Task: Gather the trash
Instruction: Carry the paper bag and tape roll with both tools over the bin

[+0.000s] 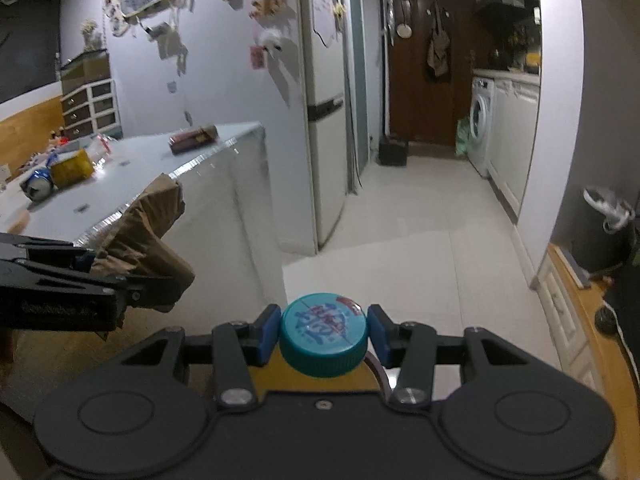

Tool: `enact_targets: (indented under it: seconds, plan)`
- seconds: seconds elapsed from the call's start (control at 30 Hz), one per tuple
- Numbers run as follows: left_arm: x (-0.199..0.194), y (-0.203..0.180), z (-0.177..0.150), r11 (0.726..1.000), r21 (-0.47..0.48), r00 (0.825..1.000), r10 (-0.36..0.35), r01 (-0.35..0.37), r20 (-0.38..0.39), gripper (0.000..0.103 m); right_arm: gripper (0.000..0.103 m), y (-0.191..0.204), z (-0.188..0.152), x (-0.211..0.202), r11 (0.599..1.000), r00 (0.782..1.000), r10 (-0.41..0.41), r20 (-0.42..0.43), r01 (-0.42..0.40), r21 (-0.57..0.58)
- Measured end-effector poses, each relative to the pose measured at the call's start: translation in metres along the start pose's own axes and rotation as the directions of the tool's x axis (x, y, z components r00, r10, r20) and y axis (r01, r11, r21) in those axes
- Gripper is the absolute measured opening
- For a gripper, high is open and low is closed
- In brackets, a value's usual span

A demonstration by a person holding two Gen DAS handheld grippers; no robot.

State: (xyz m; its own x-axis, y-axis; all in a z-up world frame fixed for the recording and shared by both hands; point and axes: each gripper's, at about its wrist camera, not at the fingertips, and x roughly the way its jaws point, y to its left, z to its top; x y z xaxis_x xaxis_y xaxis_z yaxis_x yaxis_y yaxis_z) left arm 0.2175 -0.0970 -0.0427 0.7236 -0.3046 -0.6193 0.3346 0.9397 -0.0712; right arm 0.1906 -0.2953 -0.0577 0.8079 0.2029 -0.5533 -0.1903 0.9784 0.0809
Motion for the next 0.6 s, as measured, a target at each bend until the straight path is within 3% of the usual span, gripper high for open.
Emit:
enact_targets:
  seconds: [0.33,0.6]
  plan:
    - [0.073,0.005,-0.026,0.999,-0.042,0.991,0.003,-0.009,-0.133,0.052,0.048,-0.013,-0.029,0.062,1.000,0.987,0.017,-0.159,-0.016,0.010]
    - [0.130,0.005,-0.045,1.000,-0.008,0.969,0.001,-0.003,-0.245,0.052,0.048,-0.013,-0.059,0.114,0.999,0.949,0.017,-0.315,-0.030,-0.035]
